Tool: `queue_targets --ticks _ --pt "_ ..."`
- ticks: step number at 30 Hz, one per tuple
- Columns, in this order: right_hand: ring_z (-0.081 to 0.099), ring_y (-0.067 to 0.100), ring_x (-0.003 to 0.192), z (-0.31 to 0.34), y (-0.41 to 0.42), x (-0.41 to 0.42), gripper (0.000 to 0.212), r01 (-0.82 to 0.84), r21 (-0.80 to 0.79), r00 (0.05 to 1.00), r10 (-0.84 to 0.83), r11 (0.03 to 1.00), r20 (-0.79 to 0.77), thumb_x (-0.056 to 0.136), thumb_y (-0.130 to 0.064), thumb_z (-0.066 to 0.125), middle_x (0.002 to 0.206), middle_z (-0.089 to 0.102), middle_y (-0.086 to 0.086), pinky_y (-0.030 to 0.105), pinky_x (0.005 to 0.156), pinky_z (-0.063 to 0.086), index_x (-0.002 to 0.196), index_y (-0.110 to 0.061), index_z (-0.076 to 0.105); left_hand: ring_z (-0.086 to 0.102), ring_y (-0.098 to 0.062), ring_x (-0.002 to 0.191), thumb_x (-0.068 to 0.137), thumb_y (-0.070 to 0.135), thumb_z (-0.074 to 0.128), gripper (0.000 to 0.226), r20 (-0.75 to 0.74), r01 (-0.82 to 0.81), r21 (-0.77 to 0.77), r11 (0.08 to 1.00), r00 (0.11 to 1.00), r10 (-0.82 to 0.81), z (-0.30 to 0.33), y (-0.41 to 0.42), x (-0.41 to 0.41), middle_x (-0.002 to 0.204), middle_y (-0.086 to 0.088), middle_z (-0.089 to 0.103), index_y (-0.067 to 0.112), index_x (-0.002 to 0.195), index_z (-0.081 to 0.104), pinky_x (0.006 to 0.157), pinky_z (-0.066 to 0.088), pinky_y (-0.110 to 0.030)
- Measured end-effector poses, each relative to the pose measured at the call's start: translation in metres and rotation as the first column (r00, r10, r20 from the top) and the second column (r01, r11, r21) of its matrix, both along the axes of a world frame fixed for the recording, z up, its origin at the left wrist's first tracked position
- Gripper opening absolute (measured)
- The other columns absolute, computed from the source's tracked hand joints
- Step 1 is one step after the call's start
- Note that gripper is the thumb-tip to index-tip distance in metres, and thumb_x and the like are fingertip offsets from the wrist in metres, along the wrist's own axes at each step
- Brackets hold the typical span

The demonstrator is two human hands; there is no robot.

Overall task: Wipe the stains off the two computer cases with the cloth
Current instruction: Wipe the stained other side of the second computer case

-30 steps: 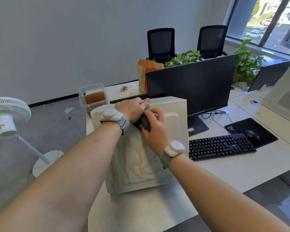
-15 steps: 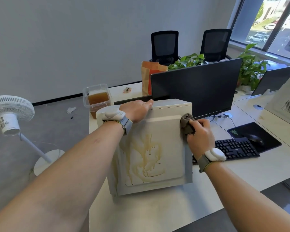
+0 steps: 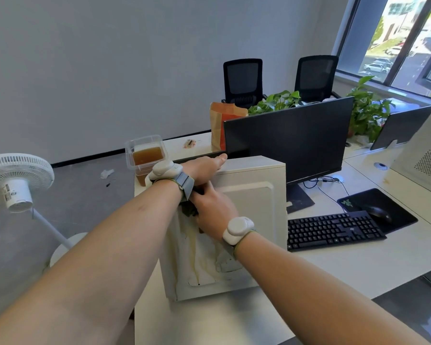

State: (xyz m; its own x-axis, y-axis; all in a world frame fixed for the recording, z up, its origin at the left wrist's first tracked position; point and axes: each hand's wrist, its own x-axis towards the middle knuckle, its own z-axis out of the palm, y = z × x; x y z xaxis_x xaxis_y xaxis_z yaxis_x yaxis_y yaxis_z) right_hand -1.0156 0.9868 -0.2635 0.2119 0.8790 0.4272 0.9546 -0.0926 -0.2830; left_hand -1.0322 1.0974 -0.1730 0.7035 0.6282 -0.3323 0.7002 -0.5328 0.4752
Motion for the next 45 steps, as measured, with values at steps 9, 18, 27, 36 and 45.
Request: queue_targets --ticks 9,18,27,36,45 --pt "0.06 0.038 0.069 -0.011 -0.106 0.108 0.033 0.494 0.064 0.857 -0.472 0.867 -0.207 0.079 -0.014 0.064 0.107 0.053 0.007 0.032 0.06 0.046 0.111 -0.017 0.07 0.046 -0.034 0.138 0.112 0.035 0.033 0.047 -0.075 0.113 0.099 0.989 0.992 -0.106 0.001 0.011 -0.003 0.151 -0.017 0.049 0.015 0.151 0.048 0.116 0.035 -0.046" --pt "0.055 0.031 0.075 -0.022 -0.083 0.057 0.027 0.635 0.054 0.714 -0.559 0.771 -0.421 0.086 -0.011 0.064 0.107 0.044 0.002 0.034 0.063 0.046 0.111 -0.016 0.056 0.031 -0.024 0.151 0.11 0.04 0.042 0.049 -0.115 0.259 0.018 0.966 0.96 -0.256 0.007 0.027 -0.039 0.164 -0.003 0.036 0.025 0.157 0.041 0.122 0.019 -0.035" --pt "0.049 0.023 0.065 -0.031 -0.017 -0.048 0.025 0.362 0.231 0.848 -0.217 0.903 -0.484 0.078 -0.005 0.07 0.098 0.045 -0.001 0.032 0.053 0.047 0.102 -0.012 0.067 0.046 -0.024 0.142 0.106 0.033 0.054 0.043 0.067 0.17 -0.085 0.982 0.984 -0.165 -0.007 0.032 -0.055 0.153 -0.003 0.052 0.023 0.147 0.056 0.119 0.031 -0.039" --pt "0.039 0.034 0.049 -0.019 0.034 -0.091 0.051 0.201 0.078 0.957 -0.178 0.976 -0.231 0.076 -0.003 0.066 0.1 0.047 0.014 0.04 0.04 0.047 0.126 -0.013 0.058 0.03 -0.019 0.152 0.105 0.059 0.041 0.059 0.065 0.093 -0.273 0.958 0.995 -0.078 -0.004 0.042 -0.059 0.162 0.004 0.039 0.025 0.153 0.047 0.123 0.017 -0.039" --pt "0.039 0.031 0.05 0.006 0.013 -0.067 0.034 0.177 0.063 0.972 -0.165 0.982 -0.166 0.074 -0.006 0.067 0.095 0.049 0.012 0.033 0.042 0.04 0.108 -0.012 0.064 0.023 -0.014 0.153 0.096 0.079 0.029 0.074 0.138 0.012 -0.419 0.908 0.989 0.051 0.0 0.05 -0.063 0.163 0.007 0.036 0.029 0.13 0.072 0.123 0.011 -0.043"
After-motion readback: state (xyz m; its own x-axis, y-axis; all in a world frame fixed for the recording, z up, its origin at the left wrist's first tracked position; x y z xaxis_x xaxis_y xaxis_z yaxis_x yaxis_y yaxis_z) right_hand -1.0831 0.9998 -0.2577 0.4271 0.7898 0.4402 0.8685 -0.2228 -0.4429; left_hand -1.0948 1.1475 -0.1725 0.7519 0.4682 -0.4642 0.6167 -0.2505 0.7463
